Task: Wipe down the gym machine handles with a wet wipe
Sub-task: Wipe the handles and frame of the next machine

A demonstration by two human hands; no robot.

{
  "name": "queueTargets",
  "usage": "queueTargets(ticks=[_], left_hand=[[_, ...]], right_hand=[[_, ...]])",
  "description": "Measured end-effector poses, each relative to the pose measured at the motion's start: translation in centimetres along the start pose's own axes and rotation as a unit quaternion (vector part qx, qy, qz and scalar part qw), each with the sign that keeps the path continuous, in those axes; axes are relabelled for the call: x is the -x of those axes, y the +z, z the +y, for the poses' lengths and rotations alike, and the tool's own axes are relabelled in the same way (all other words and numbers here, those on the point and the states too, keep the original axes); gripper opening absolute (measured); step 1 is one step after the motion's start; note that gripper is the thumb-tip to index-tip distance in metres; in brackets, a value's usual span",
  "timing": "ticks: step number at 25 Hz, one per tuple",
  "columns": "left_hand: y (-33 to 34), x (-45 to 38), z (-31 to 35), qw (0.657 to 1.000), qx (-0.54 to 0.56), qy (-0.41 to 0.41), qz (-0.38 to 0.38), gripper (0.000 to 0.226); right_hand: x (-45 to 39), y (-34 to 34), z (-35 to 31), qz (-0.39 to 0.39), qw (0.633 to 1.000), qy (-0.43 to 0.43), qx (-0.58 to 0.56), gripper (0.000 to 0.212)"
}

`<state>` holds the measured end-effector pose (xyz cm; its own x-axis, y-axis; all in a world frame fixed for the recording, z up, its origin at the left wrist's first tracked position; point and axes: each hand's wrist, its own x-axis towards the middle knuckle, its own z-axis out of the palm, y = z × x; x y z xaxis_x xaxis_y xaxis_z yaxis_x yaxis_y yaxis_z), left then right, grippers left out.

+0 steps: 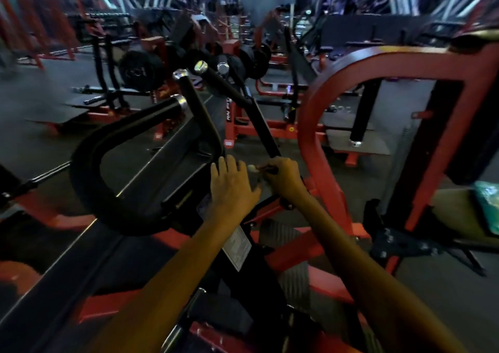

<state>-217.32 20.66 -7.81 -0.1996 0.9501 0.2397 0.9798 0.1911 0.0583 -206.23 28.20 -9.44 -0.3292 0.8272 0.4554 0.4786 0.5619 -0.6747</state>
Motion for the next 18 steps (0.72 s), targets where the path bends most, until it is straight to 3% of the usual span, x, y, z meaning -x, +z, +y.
queueTargets(ticks=[5, 8, 12, 18], left_hand=[[0.7, -0.4, 4.2, 0.995, 0.041, 0.095, -0.010, 0.070], [0.5, -1.7, 7.6, 0.984, 0.087, 0.156, 0.020, 0.061], [-1.5, -6.1, 12.1, 0.960, 0.117, 0.243, 0.078, 0.065], [-3.8, -14.5, 15.3, 0.915, 0.076, 0.349, 0.189, 0.069]], right_hand=[[3.6, -4.6, 1.6, 0.071, 0.994, 0.080, 0.032, 0.019], [5.1, -7.6, 3.3, 0.098, 0.980, 0.142, 0.097, 0.015], [5.9, -10.3, 4.7, 0.166, 0.971, 0.111, 0.127, 0.013], [4.5, -13.5, 6.6, 0.220, 0.965, 0.092, 0.108, 0.003]])
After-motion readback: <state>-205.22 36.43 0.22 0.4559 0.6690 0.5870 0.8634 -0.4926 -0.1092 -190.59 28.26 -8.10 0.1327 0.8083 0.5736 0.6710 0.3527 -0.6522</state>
